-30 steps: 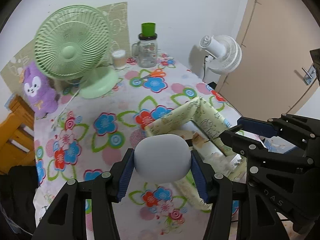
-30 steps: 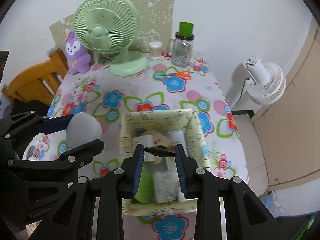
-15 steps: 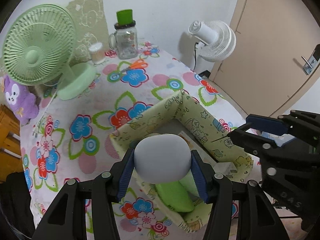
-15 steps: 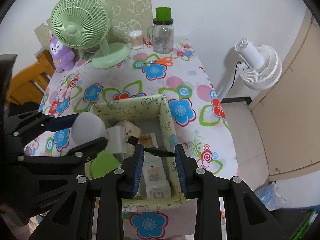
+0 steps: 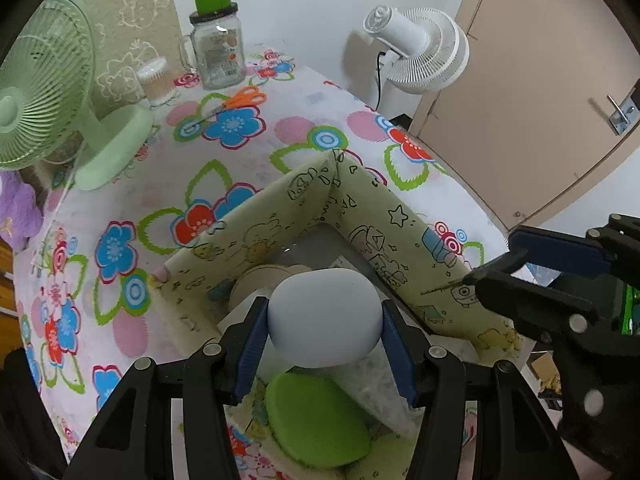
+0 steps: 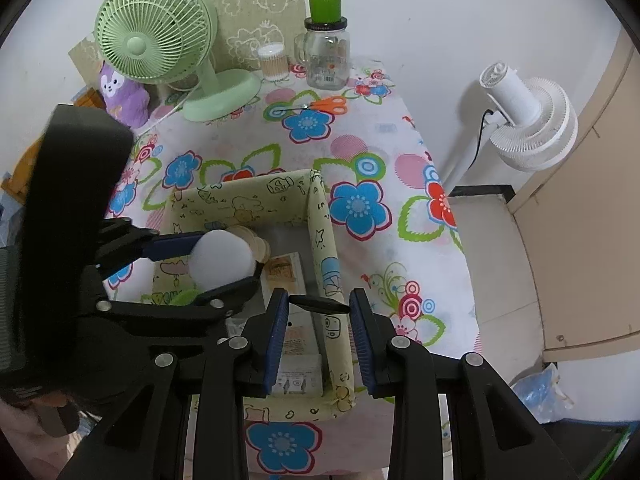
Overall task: Organize rigid objects
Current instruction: 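Open the left tool to drop the white object into the box while the right tool releases the key there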
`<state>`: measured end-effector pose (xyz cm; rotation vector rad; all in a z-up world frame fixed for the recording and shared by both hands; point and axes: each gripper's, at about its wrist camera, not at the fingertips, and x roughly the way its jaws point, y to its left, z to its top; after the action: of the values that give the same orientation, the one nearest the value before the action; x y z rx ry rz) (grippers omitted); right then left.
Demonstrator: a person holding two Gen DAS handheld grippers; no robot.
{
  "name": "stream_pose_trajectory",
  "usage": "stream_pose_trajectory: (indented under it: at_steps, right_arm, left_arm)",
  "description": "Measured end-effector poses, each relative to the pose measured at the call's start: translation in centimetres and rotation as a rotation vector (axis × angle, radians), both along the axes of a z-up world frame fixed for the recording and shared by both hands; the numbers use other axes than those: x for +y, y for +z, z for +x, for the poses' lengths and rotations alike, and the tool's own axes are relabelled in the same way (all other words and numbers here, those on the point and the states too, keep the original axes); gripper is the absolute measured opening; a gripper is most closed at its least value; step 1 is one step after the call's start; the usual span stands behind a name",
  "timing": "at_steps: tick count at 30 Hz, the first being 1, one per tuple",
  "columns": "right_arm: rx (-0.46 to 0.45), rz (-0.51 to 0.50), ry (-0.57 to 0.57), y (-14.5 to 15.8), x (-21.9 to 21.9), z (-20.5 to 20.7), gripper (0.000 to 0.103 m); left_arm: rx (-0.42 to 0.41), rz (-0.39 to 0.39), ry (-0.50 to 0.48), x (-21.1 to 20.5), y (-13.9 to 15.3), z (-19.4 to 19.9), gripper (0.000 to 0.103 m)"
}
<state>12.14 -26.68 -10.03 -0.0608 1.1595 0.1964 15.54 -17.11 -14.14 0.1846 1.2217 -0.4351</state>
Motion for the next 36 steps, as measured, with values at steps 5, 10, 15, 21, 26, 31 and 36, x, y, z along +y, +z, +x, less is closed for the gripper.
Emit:
stream_pose_trajectory:
  at_steps: [5, 10, 15, 21, 26, 31, 36]
  right_arm:
    - [0.010, -0.002, 0.016, -0.4, 0.0, 0.3, 0.035]
    - [0.027, 0.010, 0.006, -0.9, -0.2, 0.5, 0.035]
    - [0.038, 0.020, -0.013, -1.1, -0.4, 0.8, 0.035]
    - [0.019, 0.019, -0.012, -0.7, -0.1, 1.1, 0.034]
    - [0.005, 0.017, 0.030, -0.4, 1.1, 2.1, 0.034]
    - [0.002, 0.021, 0.086, -0.7, 2.6, 3.5, 0.034]
    - [0.027, 0.029, 0.117, -2.1, 3.6, 5.4, 0.034]
  left_arm:
    - [0.031, 0.004, 0.000, -0.6, -1.3, 1.0, 0.057]
    - [0.055, 0.024, -0.002, -0.9, -1.9, 1.0, 0.064]
    - [0.021, 0.057, -0.008, -0.4, -1.2, 0.5, 0.079]
    - [0.009, 0.026, 0.037, 1.4, 0.3, 0.1, 0.086]
    - [-0.008, 0.022, 0.089, 3.0, 1.2, -0.1, 0.088]
    - [-0.010, 0.036, 0.154, 4.5, 1.3, -0.1, 0.089]
    - [0.012, 0.030, 0.234, 6.0, 0.9, 0.1, 0.089]
